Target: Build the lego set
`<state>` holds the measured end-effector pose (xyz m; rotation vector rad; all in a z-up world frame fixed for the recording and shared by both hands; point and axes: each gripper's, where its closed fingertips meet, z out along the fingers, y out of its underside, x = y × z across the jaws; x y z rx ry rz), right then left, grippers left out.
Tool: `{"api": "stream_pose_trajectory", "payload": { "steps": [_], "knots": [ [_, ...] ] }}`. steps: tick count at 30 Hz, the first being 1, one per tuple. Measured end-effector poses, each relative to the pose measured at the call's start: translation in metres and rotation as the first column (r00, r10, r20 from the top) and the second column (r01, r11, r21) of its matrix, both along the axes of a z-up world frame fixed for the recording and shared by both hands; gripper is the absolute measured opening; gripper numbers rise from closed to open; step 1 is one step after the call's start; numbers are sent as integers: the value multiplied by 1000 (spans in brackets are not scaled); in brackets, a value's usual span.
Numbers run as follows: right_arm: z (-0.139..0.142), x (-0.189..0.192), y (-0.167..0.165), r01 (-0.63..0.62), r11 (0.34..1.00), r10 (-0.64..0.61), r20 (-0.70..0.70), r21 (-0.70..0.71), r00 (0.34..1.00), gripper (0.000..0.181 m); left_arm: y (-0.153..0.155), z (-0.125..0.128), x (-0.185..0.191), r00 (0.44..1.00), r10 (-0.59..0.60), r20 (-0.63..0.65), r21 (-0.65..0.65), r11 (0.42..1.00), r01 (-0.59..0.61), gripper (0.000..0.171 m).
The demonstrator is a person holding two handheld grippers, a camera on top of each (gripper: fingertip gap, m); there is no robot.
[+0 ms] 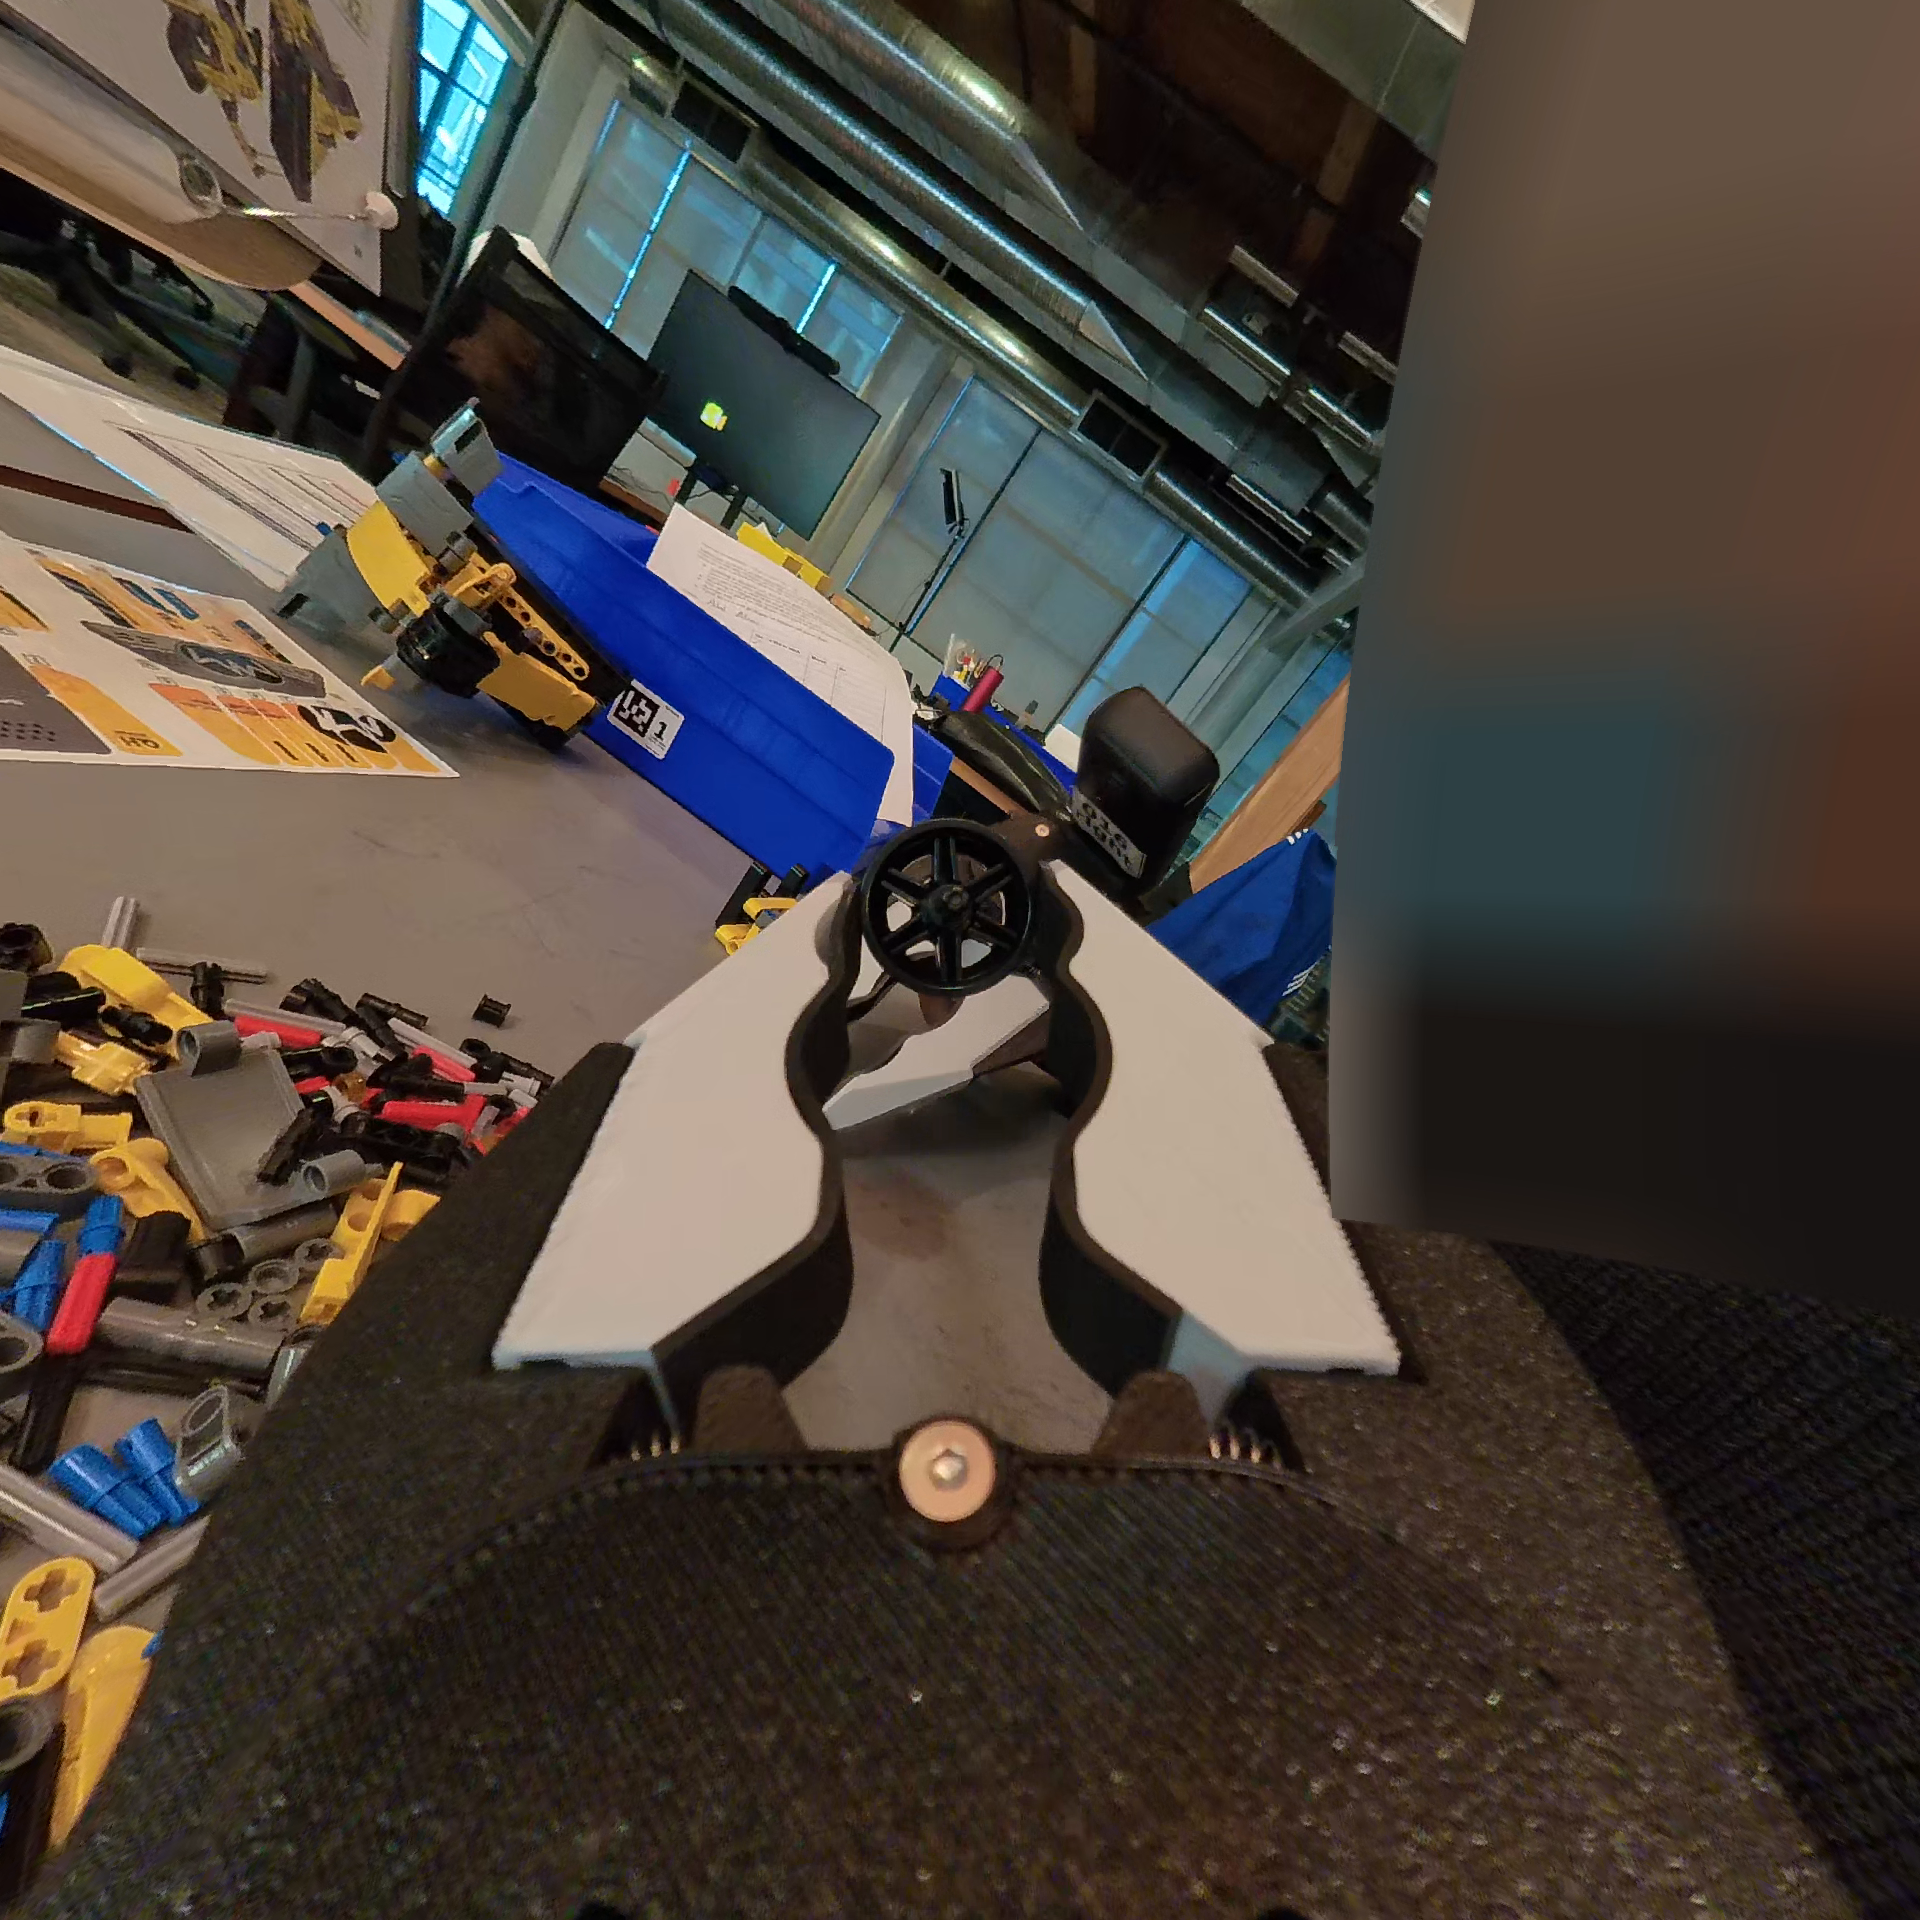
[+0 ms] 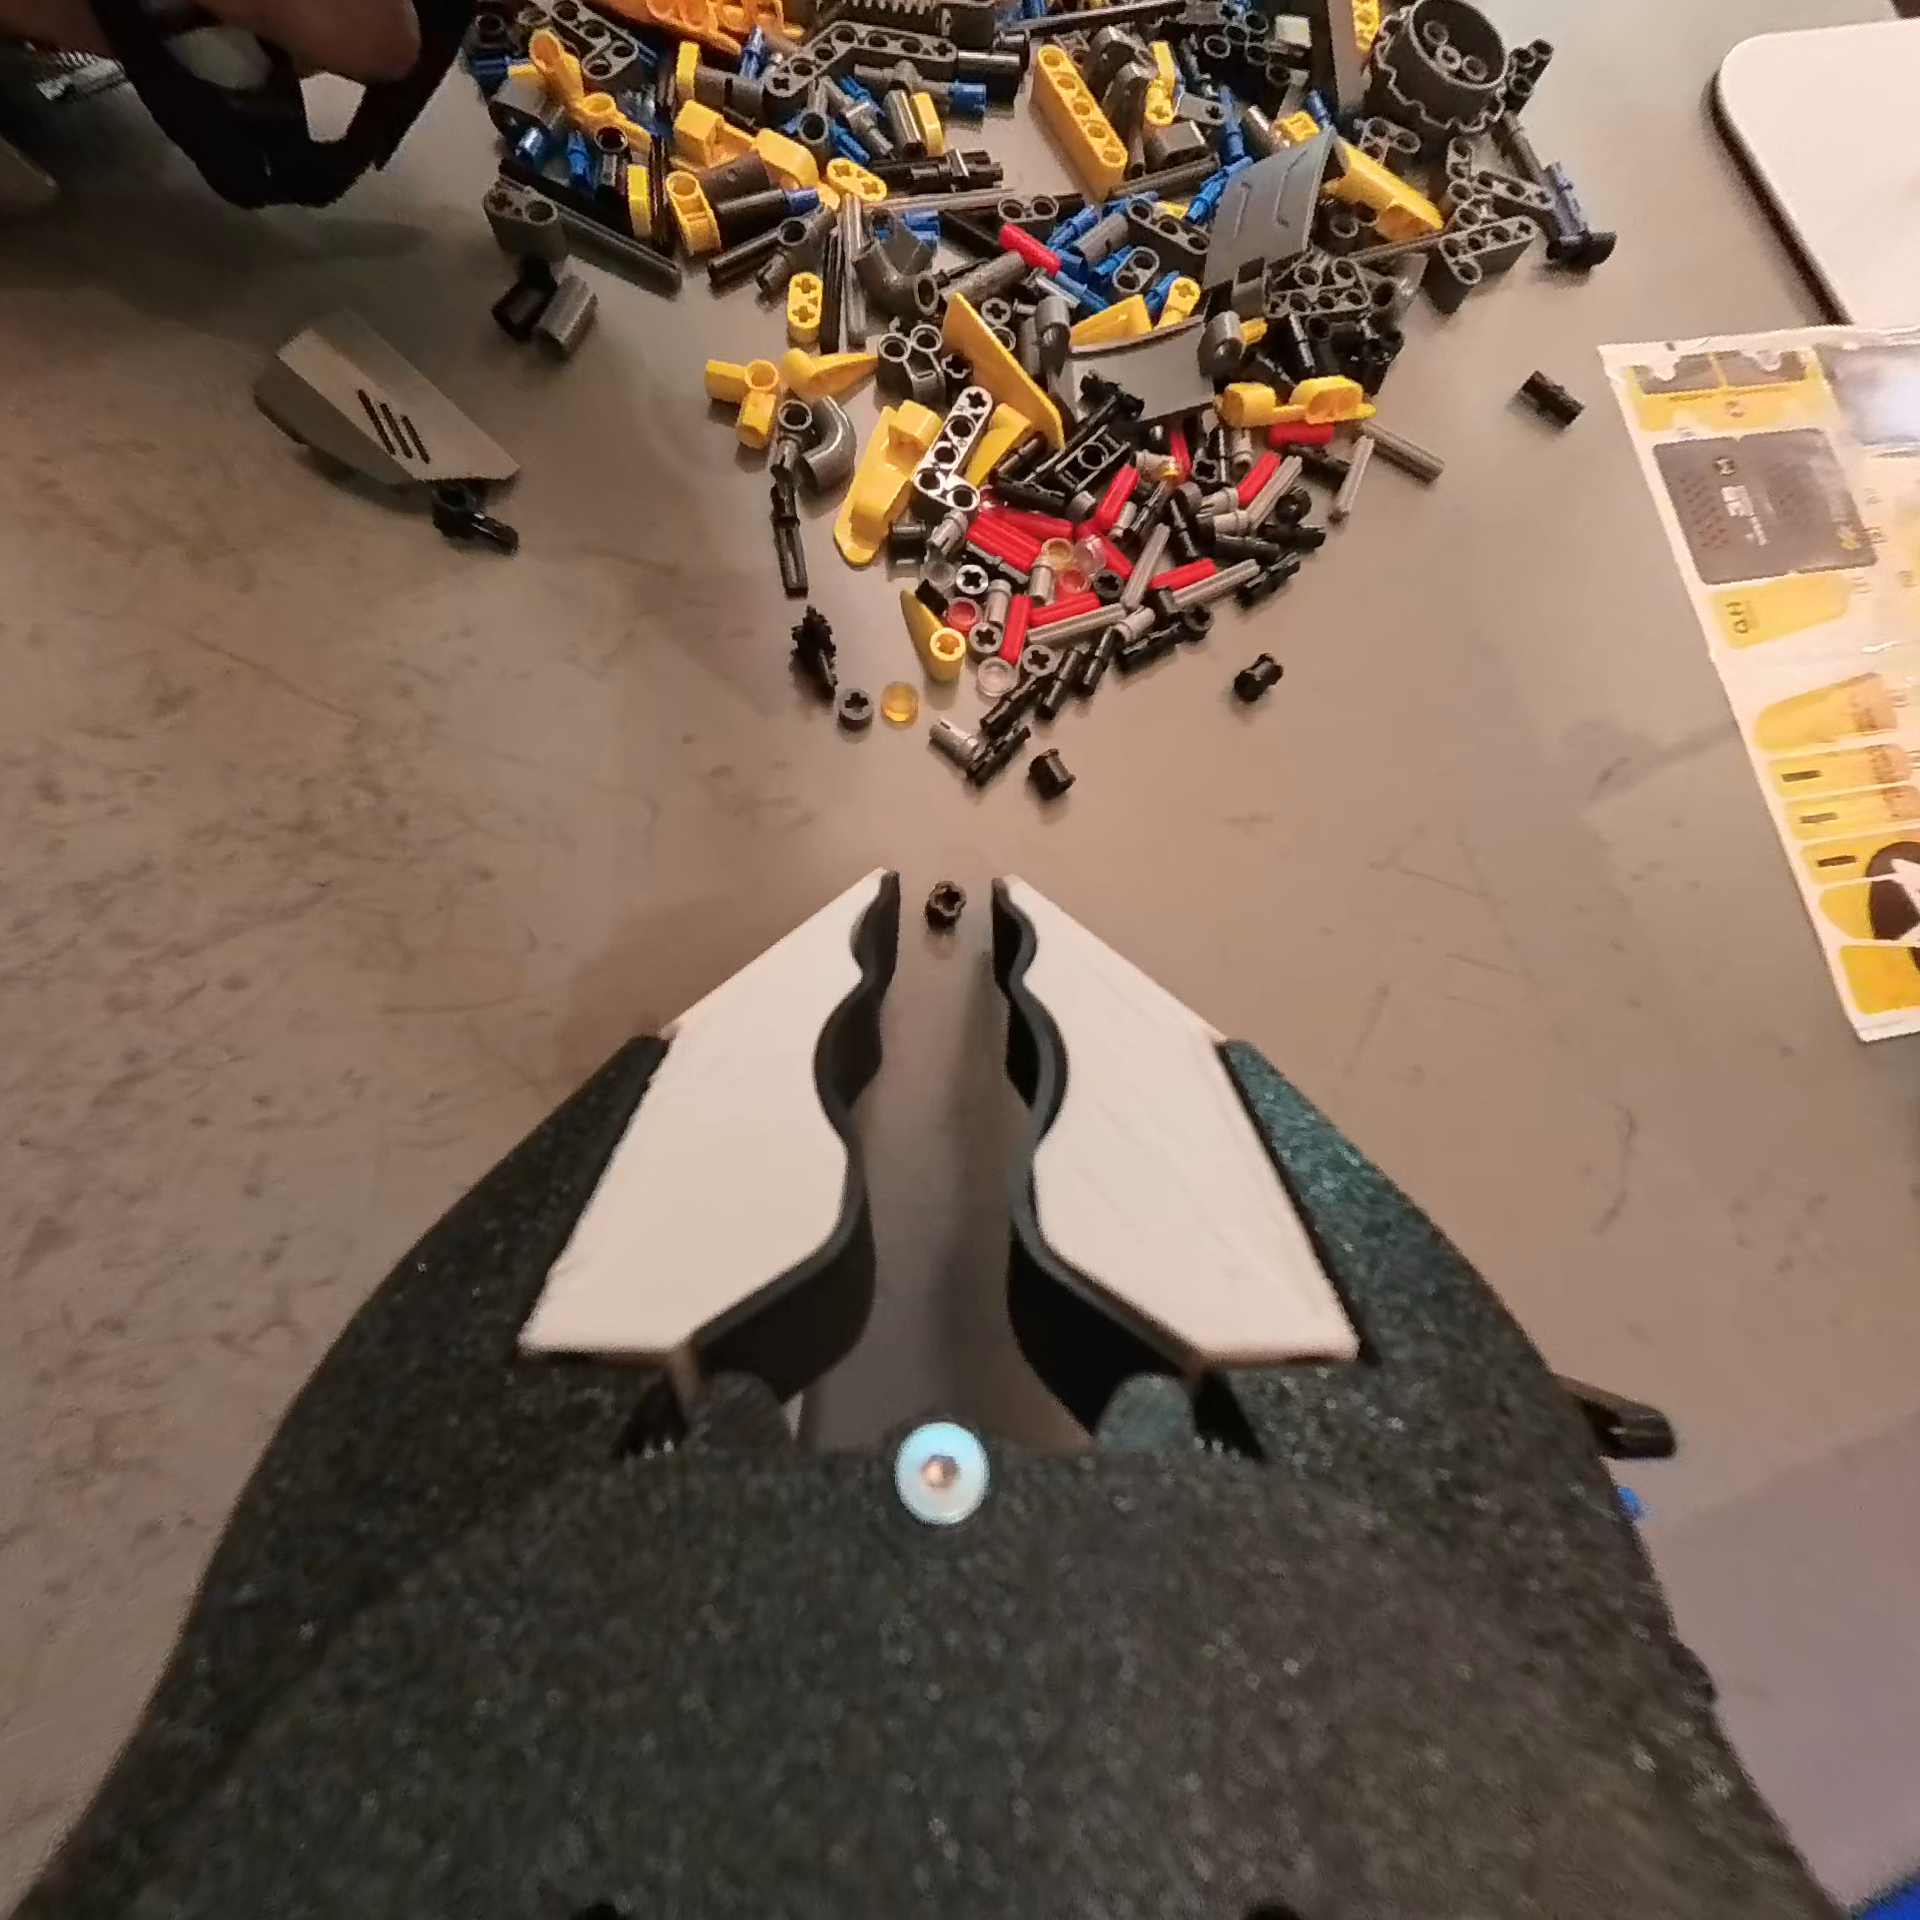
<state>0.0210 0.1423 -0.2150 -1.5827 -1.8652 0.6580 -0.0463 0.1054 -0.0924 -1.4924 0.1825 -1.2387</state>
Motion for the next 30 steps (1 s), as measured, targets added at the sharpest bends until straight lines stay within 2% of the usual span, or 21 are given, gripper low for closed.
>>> {"api": "stream_pose_trajectory", "payload": {
  "steps": [11, 21, 25, 30],
  "knots": [
    [-6, 0, -3, -4, 1000, 4, 21, -25, 1000, 12, 0, 0, 0, 1000, -1, 4, 1, 1000, 1, 30],
    [-9, -2, -30, -107, 993, 109, 32, -59, 994, 8, 0, 0, 0, 1000, -2, 1, 0, 1000, 2, 30],
    [-6, -4, -31, -106, 993, 107, 17, -60, 994, 25, 0, 0, 1, 1000, -2, -1, -2, 1000, 2, 30],
    [24, -13, -29, -92, 991, 79, -137, -97, 987, 31, -1, -1, 2, 1000, -5, -6, -3, 1000, 5, 30]
  ]
}}
